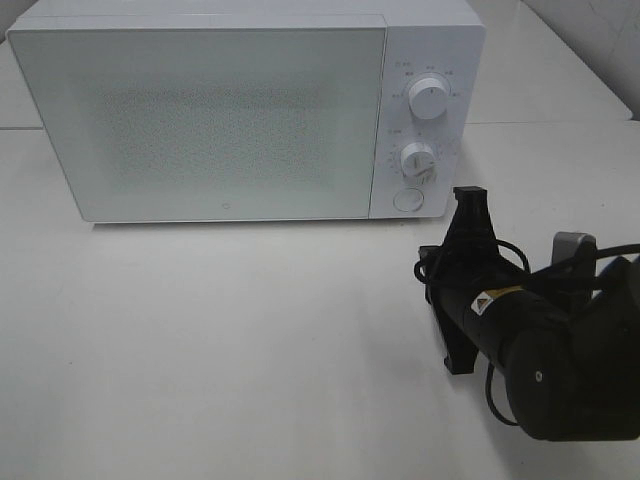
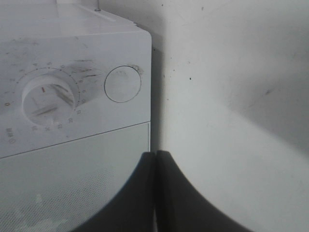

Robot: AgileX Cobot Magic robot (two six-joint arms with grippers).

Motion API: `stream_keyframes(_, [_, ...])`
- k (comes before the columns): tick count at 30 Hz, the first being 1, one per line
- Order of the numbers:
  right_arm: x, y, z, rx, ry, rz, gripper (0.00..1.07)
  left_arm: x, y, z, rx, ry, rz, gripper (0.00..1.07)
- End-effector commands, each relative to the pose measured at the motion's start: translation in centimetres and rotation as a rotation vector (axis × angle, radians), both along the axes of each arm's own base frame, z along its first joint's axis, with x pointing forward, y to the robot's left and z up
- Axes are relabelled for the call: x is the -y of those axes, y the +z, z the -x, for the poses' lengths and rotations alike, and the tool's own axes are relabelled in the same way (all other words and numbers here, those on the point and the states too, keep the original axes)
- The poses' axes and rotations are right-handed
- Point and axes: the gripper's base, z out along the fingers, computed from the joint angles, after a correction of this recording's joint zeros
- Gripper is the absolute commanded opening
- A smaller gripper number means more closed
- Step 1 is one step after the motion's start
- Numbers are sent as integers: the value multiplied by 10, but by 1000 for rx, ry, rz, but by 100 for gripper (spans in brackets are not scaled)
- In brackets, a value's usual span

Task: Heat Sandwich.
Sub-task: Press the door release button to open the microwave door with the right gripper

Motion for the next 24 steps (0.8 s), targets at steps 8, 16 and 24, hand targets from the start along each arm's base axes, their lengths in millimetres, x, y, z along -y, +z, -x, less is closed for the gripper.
stream_keyframes(8, [-5, -9, -34, -1, 2, -22, 0, 1, 1, 1, 20, -3, 6, 100])
stream_keyframes(16, [-6, -13, -66, 10, 0, -28, 0, 1, 1, 1, 20, -3, 6, 100])
stream_keyframes(24, [-6, -13, -87, 39, -22, -29, 0, 1, 1, 1, 20, -3, 6, 100])
